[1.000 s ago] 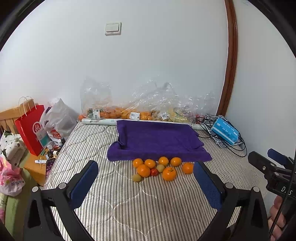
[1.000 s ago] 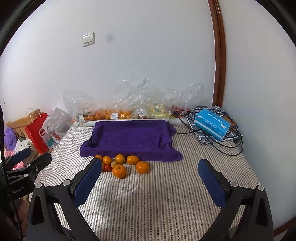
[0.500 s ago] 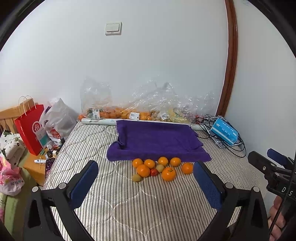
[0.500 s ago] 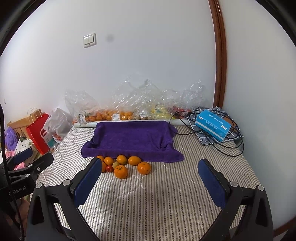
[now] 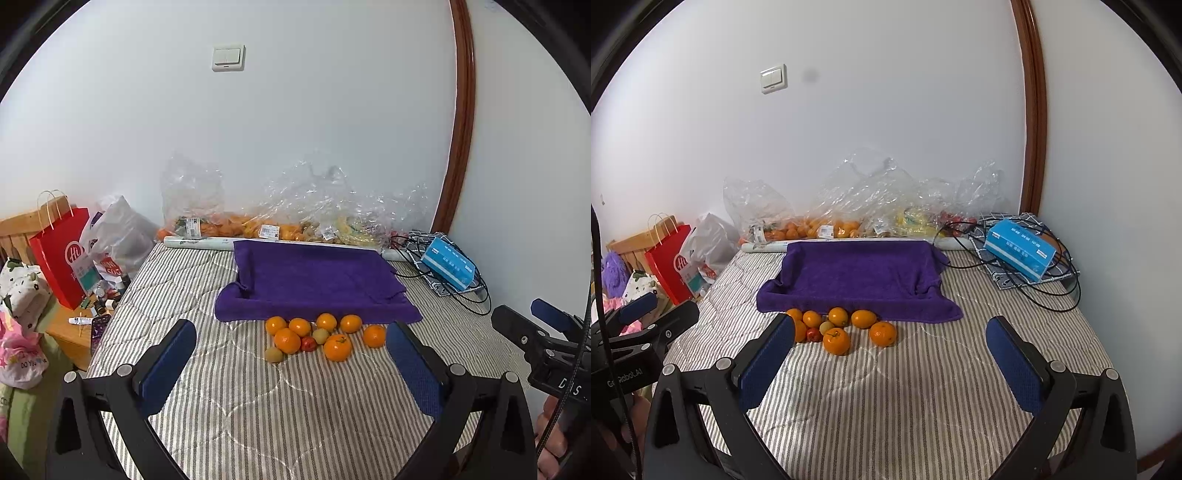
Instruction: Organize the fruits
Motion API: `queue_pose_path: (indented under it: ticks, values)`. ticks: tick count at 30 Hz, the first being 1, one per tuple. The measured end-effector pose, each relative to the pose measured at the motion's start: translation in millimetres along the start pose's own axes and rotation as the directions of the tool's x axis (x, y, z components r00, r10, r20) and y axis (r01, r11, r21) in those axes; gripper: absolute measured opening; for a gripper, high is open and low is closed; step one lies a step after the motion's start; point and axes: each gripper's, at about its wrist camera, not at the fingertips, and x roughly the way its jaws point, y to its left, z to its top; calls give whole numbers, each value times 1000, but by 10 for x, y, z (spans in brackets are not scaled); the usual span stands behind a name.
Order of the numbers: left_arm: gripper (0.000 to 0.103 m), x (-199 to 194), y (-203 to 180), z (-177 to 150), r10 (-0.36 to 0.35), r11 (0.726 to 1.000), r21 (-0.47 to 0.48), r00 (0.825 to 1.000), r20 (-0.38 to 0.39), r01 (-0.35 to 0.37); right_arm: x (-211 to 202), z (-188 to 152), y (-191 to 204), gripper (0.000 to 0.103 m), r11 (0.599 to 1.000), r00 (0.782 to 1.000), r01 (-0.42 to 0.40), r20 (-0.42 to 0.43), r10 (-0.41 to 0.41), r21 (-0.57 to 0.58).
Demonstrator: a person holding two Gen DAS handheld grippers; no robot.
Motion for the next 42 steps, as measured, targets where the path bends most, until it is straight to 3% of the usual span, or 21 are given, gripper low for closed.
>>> queue_pose_path:
  ticks: [42]
  values:
    - [103,-4,-42,-81,1,1000,7,1000,-2,-1,-34,-66,14,102,1000,999,-20,27,19,23]
